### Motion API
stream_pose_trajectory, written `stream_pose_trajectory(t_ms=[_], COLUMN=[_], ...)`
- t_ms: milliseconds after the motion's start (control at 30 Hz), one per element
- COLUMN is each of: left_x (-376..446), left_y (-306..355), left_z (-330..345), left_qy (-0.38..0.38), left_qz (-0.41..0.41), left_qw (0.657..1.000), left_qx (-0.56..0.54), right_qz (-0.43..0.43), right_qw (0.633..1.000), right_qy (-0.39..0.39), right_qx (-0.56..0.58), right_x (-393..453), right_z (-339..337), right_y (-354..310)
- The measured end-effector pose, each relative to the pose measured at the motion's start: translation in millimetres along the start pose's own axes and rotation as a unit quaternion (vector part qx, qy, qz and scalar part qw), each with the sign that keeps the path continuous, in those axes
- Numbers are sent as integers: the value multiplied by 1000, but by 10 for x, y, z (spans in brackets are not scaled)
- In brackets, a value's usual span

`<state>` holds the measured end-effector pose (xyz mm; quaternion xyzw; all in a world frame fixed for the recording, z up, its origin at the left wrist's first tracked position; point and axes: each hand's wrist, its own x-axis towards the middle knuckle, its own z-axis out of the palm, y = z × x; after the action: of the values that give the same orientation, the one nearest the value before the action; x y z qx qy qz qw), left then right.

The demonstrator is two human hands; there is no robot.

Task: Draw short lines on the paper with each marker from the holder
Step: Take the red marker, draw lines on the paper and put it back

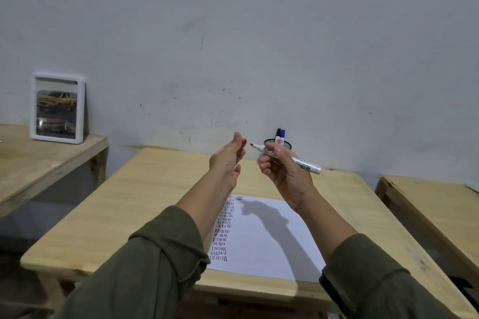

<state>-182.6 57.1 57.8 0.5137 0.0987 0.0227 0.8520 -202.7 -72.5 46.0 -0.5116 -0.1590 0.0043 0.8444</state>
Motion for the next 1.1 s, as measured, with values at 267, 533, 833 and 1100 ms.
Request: stream_pose_trajectory(t_ms=[267, 533, 833, 1100], left_x=[151, 250, 349, 336], left_y=[-252, -538, -684, -732], left_z=[-682, -982, -1133, -1140], left_qy=[94, 147, 133, 112], left_qz=[122, 89, 69, 79], left_qw=[963, 940, 913, 885], left_qx=[222, 296, 381, 445], right_qz=[43, 70, 86, 102], right_qw=[998, 996, 994, 991], right_qy=[34, 49, 63, 79], right_qx=[-8, -9, -17, -35], right_x=[-15, 19, 53, 47], right_z=[-116, -150, -233, -287], right_y=[224, 459, 557, 610])
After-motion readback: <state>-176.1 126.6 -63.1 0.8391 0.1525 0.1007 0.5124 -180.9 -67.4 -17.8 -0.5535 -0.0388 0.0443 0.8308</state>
